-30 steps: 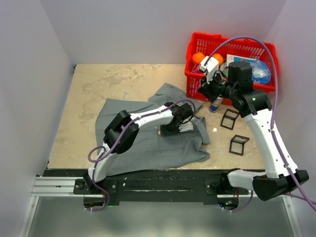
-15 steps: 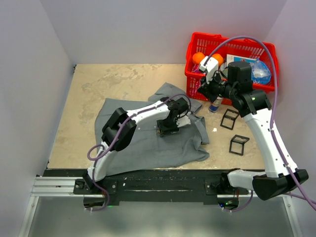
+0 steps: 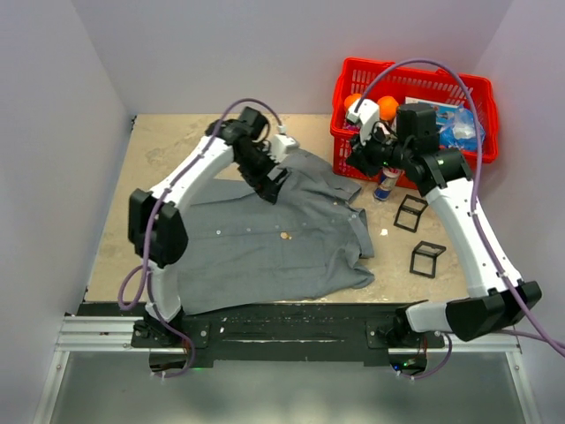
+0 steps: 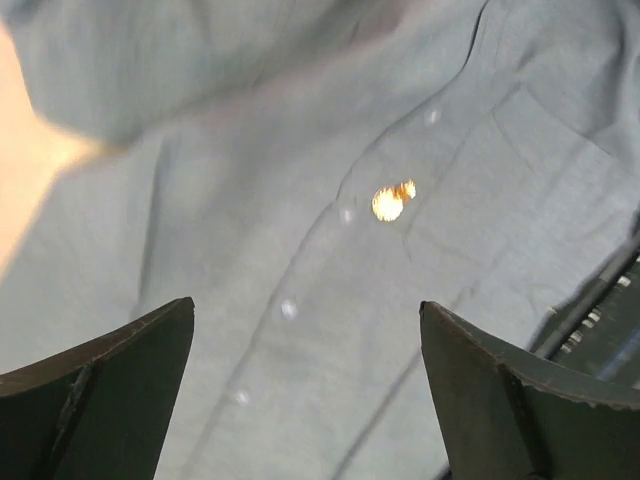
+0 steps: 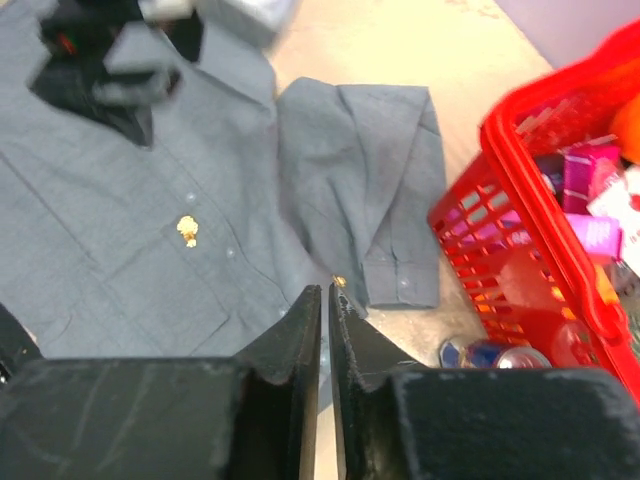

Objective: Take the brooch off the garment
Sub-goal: Close the brooch over the clothes.

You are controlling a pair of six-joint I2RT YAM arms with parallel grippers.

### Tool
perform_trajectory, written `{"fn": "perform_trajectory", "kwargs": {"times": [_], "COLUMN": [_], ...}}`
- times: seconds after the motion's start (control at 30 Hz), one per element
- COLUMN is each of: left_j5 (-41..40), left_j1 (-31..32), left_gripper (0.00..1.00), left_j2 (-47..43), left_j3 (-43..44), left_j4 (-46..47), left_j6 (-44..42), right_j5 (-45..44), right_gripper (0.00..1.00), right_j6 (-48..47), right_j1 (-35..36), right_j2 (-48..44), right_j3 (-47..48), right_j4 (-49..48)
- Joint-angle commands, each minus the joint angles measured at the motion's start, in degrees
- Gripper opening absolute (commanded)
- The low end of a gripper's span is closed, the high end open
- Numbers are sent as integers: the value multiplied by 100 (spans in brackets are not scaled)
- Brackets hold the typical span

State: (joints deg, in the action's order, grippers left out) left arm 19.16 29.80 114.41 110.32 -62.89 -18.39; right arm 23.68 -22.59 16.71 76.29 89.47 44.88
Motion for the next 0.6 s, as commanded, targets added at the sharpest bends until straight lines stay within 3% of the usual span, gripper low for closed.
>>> {"fn": "perform_trajectory", "kwargs": {"times": [0.0,0.1,0.17,0.33,0.57], "left_j5": [809,827,608,255,273], "left_j1": [-922,-1599,-1670,-1872,-2250], "left_gripper": [99,99,99,99,99], "left_j2": [-779,-1393,-1928,-2642,-3530], "left_j3": [-1123,-1881,-2389,-2893,-3675], "left_j4": [425,1126,1498,2114,2343], "left_j6": [476,749,837,1310,1470], "right_j5": [462,514,550,190,-170], "right_gripper": [14,22,25,23,23], "right_j6": [-385,-930,-1002,-1195,-1564], "right_j1": [393,1332,1475,1967,2450], "right_j2": [385,509,588,1203,2020], "right_j3": [308,-60,-639,-1238,-1617], "right_j4": [196,197,-303,-1269,-1623]}}
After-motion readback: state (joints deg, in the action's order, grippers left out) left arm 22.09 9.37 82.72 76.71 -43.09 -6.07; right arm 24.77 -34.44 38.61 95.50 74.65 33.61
